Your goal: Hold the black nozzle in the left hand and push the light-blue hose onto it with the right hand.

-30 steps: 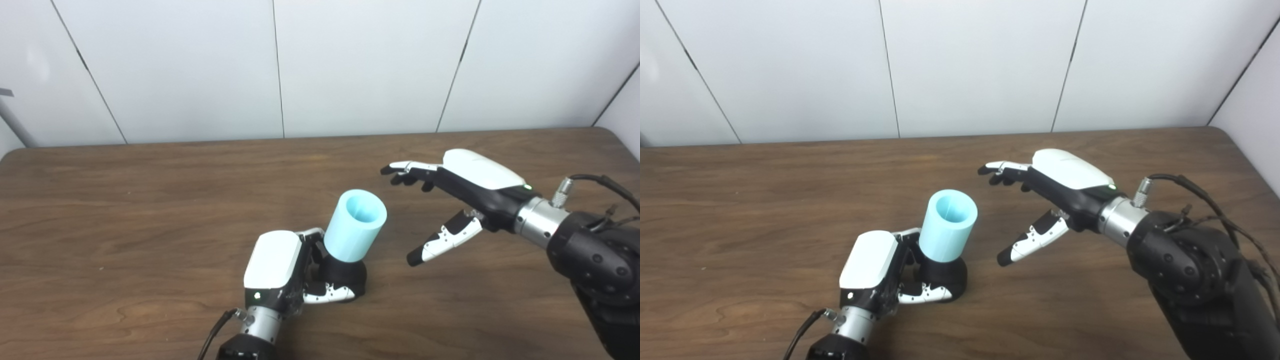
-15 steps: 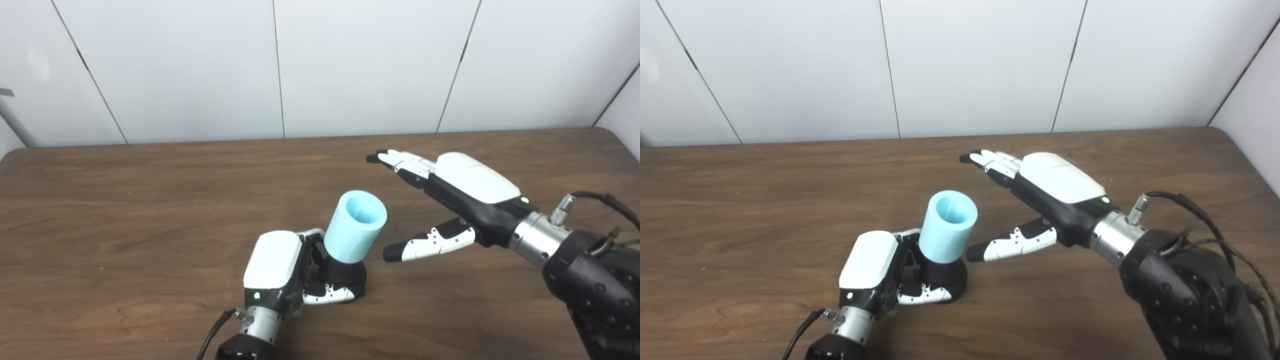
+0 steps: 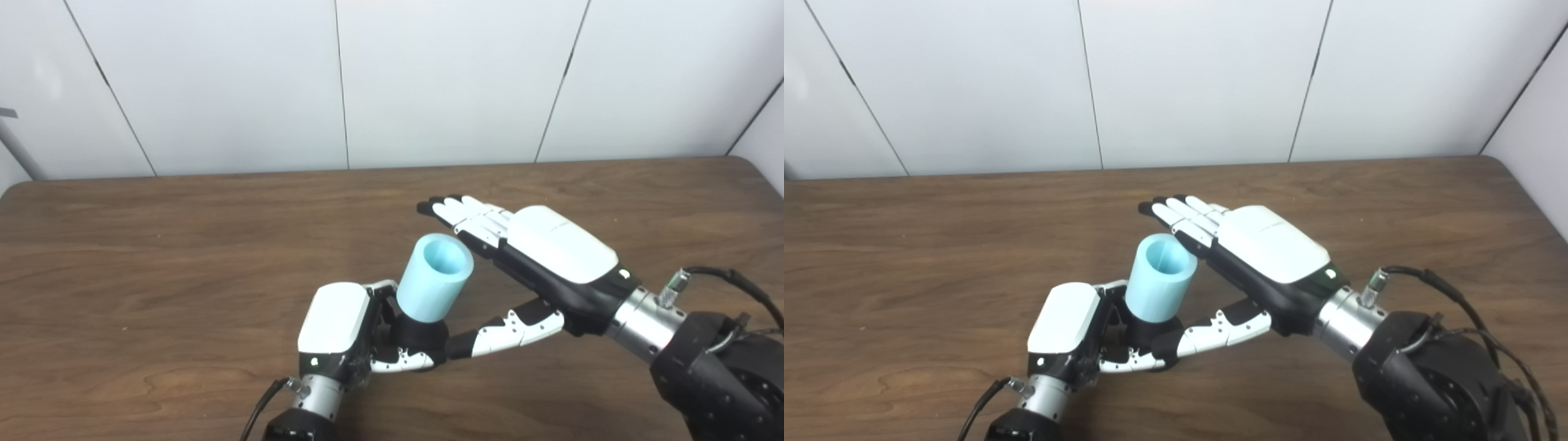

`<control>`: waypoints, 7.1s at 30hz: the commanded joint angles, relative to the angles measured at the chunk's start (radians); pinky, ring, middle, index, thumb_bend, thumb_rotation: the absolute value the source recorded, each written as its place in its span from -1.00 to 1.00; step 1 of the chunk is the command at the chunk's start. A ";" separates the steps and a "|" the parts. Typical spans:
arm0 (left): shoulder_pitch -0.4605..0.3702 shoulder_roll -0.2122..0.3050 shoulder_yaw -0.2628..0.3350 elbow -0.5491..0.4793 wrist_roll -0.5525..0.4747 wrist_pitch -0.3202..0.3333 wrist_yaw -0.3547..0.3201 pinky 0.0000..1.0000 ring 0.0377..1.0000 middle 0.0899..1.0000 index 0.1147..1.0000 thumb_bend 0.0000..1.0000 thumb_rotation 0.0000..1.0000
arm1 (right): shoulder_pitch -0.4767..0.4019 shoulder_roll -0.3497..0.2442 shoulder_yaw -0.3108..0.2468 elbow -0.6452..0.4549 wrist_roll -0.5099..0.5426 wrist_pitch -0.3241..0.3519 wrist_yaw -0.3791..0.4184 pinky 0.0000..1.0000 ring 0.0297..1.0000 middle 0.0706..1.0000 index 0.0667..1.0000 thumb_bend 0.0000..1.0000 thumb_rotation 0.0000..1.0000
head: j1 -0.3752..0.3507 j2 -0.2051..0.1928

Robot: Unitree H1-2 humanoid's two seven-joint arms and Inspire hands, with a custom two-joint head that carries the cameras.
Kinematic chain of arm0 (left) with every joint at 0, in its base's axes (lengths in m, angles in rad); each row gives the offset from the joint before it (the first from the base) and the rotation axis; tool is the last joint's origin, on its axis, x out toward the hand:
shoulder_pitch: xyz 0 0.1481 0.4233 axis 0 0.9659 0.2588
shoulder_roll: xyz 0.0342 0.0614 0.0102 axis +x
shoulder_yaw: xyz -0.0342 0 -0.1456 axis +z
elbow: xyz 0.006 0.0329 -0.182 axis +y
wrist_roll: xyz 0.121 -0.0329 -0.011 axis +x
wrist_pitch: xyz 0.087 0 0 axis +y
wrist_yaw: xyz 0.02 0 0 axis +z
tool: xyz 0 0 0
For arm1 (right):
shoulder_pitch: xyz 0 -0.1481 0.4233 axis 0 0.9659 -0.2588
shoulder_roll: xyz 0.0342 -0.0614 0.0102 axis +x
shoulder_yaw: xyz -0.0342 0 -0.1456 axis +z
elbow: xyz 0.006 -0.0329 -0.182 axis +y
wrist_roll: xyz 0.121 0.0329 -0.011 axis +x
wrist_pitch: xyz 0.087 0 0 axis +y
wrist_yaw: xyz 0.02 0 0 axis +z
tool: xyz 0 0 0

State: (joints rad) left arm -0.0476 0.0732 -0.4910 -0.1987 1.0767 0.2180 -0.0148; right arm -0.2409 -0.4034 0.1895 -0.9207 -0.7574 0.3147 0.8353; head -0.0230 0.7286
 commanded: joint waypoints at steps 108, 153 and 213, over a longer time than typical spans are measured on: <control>-0.006 0.009 -0.014 0.014 0.033 0.016 -0.077 -0.30 -0.21 -0.25 -0.06 0.00 -1.00 | 0.158 0.106 0.023 0.067 -0.104 -0.144 0.110 0.82 0.98 0.90 0.81 0.35 0.78 | 0.000 0.017; -0.005 0.023 -0.006 -0.009 0.050 0.014 -0.115 -0.32 -0.22 -0.26 -0.06 0.00 -1.00 | 0.096 0.114 -0.057 -0.028 -0.073 -0.108 -0.003 0.95 1.00 1.00 0.99 0.30 0.94 | -0.013 0.028; -0.102 0.147 0.299 -0.234 -0.114 -0.007 -0.344 0.76 0.78 0.76 0.73 1.00 -0.21 | 0.192 0.173 -0.208 0.124 0.001 -0.089 -0.137 0.69 0.94 0.92 0.92 0.35 0.83 | -0.016 0.022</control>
State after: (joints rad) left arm -0.1279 0.2203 -0.2101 -0.3884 1.0004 0.2004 -0.3641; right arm -0.0447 -0.2345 -0.0074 -0.7902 -0.7724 0.2314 0.7498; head -0.0383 0.7501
